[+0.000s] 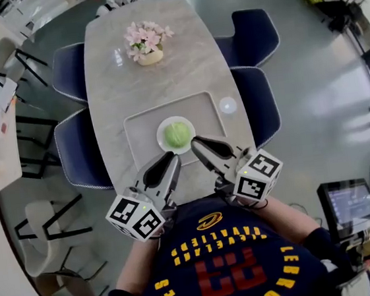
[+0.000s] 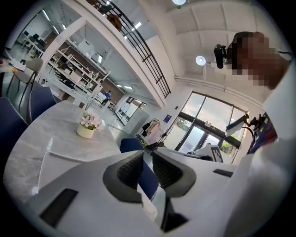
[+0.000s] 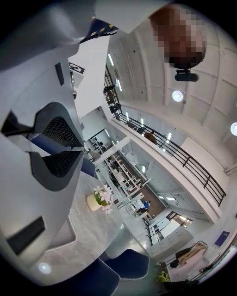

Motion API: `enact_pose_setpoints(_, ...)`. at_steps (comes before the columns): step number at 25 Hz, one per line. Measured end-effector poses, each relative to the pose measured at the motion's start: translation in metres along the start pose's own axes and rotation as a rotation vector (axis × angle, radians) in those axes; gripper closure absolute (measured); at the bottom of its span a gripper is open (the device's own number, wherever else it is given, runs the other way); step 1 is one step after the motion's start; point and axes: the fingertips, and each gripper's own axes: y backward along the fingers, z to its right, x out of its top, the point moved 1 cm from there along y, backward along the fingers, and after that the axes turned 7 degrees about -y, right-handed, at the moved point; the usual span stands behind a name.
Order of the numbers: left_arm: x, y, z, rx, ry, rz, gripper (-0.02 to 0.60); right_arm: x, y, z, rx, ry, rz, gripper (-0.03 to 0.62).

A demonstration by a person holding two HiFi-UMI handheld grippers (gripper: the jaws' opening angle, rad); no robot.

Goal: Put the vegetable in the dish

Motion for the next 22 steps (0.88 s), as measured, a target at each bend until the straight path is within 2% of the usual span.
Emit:
enact_pose_setpoints(8,0.022,0.009,0.011,-0.026,0.017,0.078,0.517,0.004,-0.001,-0.018,0.058,-0.024,0.016,0.56)
enact_pose_setpoints(13,0.016,0.009,0.013,-0.04,0.023,0.076,0.517,0.0,-0.002,-0.023,0.093,-0.029,0.019,0.56)
enact_pose_setpoints(22,0.014,0.003,0.015,-0.054,-0.001,0.062,0.518,0.0,-0.003,-0.023,0.099,-0.02,0.021,0.56)
